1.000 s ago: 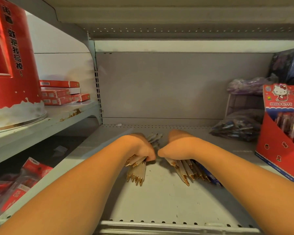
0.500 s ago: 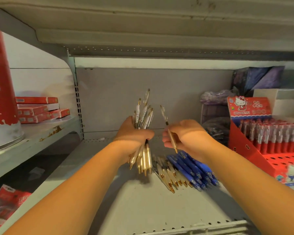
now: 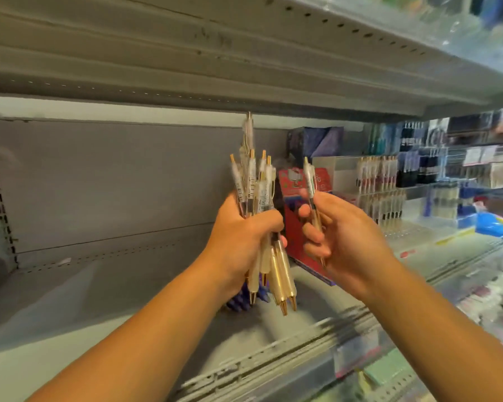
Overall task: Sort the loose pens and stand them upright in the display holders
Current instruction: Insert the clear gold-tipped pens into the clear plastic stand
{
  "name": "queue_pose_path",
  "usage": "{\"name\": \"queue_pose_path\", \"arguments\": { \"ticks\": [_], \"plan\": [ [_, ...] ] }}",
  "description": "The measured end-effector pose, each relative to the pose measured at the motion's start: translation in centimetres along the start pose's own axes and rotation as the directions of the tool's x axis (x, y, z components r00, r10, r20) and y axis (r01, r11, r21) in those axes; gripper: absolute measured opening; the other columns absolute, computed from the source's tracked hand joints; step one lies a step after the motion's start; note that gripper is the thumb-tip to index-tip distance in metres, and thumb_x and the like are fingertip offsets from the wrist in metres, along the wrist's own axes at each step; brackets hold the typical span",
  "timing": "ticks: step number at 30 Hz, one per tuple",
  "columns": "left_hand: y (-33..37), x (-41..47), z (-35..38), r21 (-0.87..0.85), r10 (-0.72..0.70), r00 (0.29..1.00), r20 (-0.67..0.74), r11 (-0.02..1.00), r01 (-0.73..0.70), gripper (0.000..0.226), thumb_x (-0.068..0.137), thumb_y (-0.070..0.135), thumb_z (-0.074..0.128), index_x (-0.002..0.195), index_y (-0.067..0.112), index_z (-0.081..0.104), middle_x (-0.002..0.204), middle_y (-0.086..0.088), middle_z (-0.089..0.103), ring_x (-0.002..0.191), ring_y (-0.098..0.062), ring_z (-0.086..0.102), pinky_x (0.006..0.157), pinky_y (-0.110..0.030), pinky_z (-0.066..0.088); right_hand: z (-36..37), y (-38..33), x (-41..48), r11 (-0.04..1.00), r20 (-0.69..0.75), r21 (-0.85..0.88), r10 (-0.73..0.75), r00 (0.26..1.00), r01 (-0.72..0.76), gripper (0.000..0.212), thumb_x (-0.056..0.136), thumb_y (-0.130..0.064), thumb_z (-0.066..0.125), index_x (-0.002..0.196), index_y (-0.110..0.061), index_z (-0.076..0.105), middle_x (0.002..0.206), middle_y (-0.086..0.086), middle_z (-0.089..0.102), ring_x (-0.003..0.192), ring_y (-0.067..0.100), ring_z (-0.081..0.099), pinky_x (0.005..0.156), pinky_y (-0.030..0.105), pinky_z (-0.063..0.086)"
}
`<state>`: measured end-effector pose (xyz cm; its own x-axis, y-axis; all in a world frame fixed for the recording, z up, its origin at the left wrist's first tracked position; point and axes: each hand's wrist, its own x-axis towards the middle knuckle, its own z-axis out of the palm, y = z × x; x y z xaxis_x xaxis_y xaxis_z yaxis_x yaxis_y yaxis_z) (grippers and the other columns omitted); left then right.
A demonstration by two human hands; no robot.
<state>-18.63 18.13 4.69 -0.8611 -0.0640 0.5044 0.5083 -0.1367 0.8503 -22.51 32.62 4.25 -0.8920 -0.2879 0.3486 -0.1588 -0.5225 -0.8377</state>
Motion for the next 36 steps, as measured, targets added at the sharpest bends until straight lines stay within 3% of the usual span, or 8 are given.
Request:
{"name": "queue_pose_path", "arguments": {
  "ticks": [5,8,12,16,19,26,32,36],
  "plan": [
    [-2.4,1.3,7.9,-0.07,0.048,0.998,0.048,0.997,-0.044,0.025,0.063,0.001,0.058,0.085,0.012,0.055,0.06,0.002,0.057,0.051,-0.016,0.056,0.045,-0.027,0.046,-6.9,-4.3,-2.5,0.994,-0.089,0.027,-0.107,0.99,0.11,0.009,0.103,-0.012,0.043,0.107,-0.01,0.051,0.071,0.004,0.06,0.046,0.01,0.044,0.037,0.02,0.033],
    [-3.8,2.4,13.4,-0.088,0.055,0.998,0.04,0.995,-0.051,0.029,0.062,0.003,0.059,0.09,0.01,0.056,0.065,-0.001,0.055,0.055,-0.017,0.054,0.047,-0.027,0.047,-12.1,-7.5,-3.4,0.988,-0.113,0.017,-0.148,0.983,0.15,0.011,0.103,-0.014,0.044,0.107,-0.01,0.052,0.073,0.004,0.062,0.052,0.012,0.052,0.044,0.023,0.044],
    [-5.9,3.8,20.8,-0.124,0.031,0.999,0.029,0.992,-0.027,0.037,0.062,0.007,0.062,0.098,0.015,0.057,0.07,0.0,0.059,0.056,-0.014,0.059,0.05,-0.028,0.05,-19.5,-11.4,-4.3,0.977,-0.102,-0.112,-0.19,0.976,0.179,0.015,0.103,-0.017,0.044,0.106,-0.011,0.057,0.08,0.004,0.072,0.064,0.013,0.063,0.057,0.024,0.052],
    [-8.4,4.9,26.5,-0.153,0.04,0.999,0.013,0.988,-0.038,0.044,0.063,0.006,0.061,0.106,0.017,0.056,0.075,-0.002,0.061,0.054,-0.012,0.061,0.049,-0.028,0.051,-25.8,-13.7,-3.9,0.954,-0.082,-0.255,-0.183,0.98,0.157,0.022,0.104,-0.019,0.044,0.112,-0.007,0.06,0.091,0.004,0.076,0.067,0.006,0.062,0.062,0.019,0.053],
    [-10.2,5.8,29.2,-0.124,0.047,0.999,0.017,0.991,-0.045,0.045,0.065,0.005,0.062,0.107,0.02,0.057,0.07,0.002,0.064,0.052,-0.016,0.061,0.049,-0.03,0.052,-29.2,-14.5,-2.8,0.955,-0.066,-0.267,-0.152,0.986,0.13,0.022,0.104,-0.019,0.045,0.114,-0.005,0.058,0.095,0.006,0.076,0.072,0.01,0.062,0.066,0.021,0.053],
    [-13.5,10.4,29.9,-0.003,0.021,0.998,-0.065,1.0,-0.022,0.052,0.063,0.006,0.063,0.114,0.018,0.056,0.073,0.0,0.066,0.056,-0.018,0.063,0.048,-0.03,0.051,-33.3,-13.4,2.2,0.914,0.007,-0.363,-0.19,0.982,0.18,0.01,0.099,-0.015,0.055,0.102,-0.013,0.065,0.091,0.005,0.074,0.075,0.019,0.066,0.069,0.033,0.058],
    [-14.4,15.1,26.6,0.122,0.112,0.98,-0.164,0.988,-0.092,0.043,0.063,0.01,0.065,0.102,0.027,0.061,0.078,0.008,0.071,0.071,-0.011,0.07,0.054,-0.027,0.054,-33.7,-11.7,8.6,0.847,0.096,-0.466,-0.24,0.966,0.257,0.019,0.096,-0.011,0.06,0.115,-0.011,0.059,0.095,0.017,0.069,0.075,0.026,0.066,0.067,0.032,0.059],
    [-14.0,17.4,24.9,0.175,0.178,0.956,-0.233,0.975,-0.139,0.033,0.063,0.011,0.063,0.093,0.021,0.058,0.066,0.008,0.067,0.056,-0.008,0.066,0.046,-0.026,0.051,-33.2,-10.9,13.0,0.773,0.205,-0.526,-0.289,0.935,0.354,0.032,0.093,-0.006,0.063,0.121,-0.017,0.051,0.092,0.014,0.066,0.074,0.031,0.069,0.064,0.038,0.062]
  ]
}}
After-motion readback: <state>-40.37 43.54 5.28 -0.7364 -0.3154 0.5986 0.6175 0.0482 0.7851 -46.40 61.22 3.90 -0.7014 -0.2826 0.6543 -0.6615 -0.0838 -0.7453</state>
